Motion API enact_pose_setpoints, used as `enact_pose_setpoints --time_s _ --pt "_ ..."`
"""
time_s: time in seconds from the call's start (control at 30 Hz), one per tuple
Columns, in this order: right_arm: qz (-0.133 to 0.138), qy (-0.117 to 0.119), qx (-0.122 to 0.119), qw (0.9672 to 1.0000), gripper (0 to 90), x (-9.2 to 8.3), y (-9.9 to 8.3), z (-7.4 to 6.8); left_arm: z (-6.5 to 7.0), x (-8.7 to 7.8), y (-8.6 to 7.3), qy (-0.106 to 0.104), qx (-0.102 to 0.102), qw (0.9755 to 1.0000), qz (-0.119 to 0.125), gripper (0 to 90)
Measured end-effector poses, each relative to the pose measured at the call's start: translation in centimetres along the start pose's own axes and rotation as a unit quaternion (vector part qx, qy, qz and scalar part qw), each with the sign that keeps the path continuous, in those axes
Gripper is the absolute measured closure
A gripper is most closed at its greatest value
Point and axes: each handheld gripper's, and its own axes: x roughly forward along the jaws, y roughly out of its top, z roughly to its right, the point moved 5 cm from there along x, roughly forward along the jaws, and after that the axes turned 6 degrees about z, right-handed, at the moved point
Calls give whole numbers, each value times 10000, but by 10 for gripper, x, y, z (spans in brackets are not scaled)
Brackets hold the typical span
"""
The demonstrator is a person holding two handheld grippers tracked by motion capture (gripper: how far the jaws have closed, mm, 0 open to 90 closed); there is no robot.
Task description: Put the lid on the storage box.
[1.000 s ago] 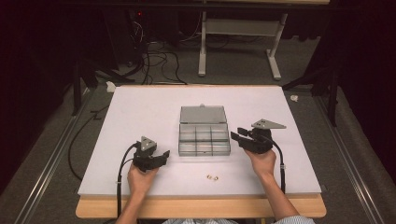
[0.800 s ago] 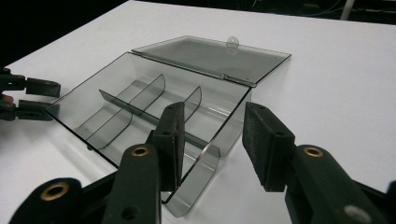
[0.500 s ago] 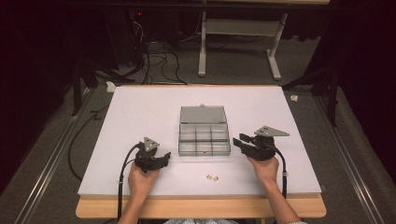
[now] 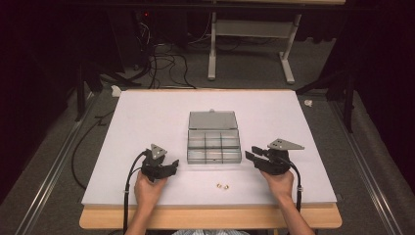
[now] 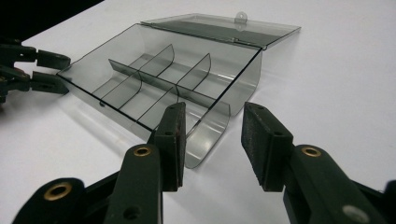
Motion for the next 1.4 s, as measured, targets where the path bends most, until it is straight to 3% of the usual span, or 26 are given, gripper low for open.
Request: enact_pose_setpoints --time_s 0.3,0.8,1.4 --pt "-4 86 -32 10000 638 -6 -9 -9 0 0 0 -5 -12 10000 -2 336" --pt "-231 306 -133 9992 659 -6 -30 -29 0 0 0 -8 -16 10000 -2 336" --pt "-527 771 -241 9953 661 0 -50 -60 0 0 0 -5 -16 10000 0 336"
